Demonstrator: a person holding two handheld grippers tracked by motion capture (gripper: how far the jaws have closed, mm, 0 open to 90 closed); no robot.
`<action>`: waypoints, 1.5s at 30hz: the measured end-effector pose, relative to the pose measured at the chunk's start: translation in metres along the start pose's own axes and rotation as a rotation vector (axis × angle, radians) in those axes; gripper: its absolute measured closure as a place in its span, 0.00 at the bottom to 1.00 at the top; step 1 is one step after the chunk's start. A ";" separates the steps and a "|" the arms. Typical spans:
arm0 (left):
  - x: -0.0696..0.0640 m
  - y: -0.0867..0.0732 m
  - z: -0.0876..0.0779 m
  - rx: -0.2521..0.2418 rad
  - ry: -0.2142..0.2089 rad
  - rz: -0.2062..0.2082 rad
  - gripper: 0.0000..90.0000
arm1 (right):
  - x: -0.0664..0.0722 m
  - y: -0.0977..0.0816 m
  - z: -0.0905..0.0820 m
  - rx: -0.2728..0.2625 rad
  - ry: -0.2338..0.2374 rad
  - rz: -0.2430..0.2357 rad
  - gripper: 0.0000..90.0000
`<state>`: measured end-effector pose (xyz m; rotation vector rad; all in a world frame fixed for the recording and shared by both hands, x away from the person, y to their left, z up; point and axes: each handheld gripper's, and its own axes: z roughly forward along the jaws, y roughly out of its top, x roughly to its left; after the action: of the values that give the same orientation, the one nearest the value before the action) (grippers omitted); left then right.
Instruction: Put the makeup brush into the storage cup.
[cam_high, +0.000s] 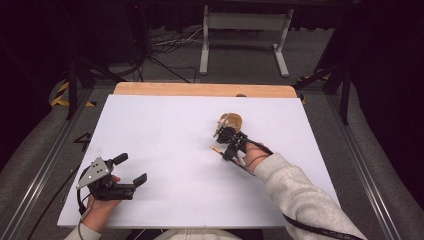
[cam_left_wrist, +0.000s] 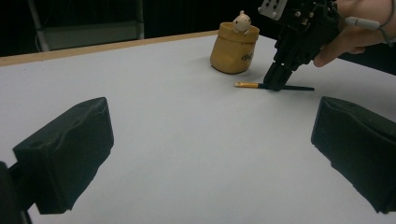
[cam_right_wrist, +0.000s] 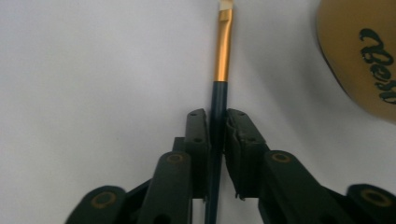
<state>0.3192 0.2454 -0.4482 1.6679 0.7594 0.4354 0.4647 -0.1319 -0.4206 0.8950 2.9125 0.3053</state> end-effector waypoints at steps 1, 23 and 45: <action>0.000 0.000 0.000 -0.001 -0.001 0.001 0.00 | 0.000 0.000 0.000 -0.001 0.000 0.001 0.92; 0.000 0.000 0.000 0.002 -0.002 -0.003 0.00 | 0.004 -0.004 -0.027 -0.125 0.018 -0.030 0.92; 0.000 0.000 0.001 0.001 -0.002 -0.006 0.00 | 0.001 -0.027 -0.077 -0.550 0.029 -0.025 0.92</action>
<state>0.3198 0.2451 -0.4489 1.6664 0.7629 0.4294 0.4391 -0.1660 -0.3515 0.7571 2.6277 1.0543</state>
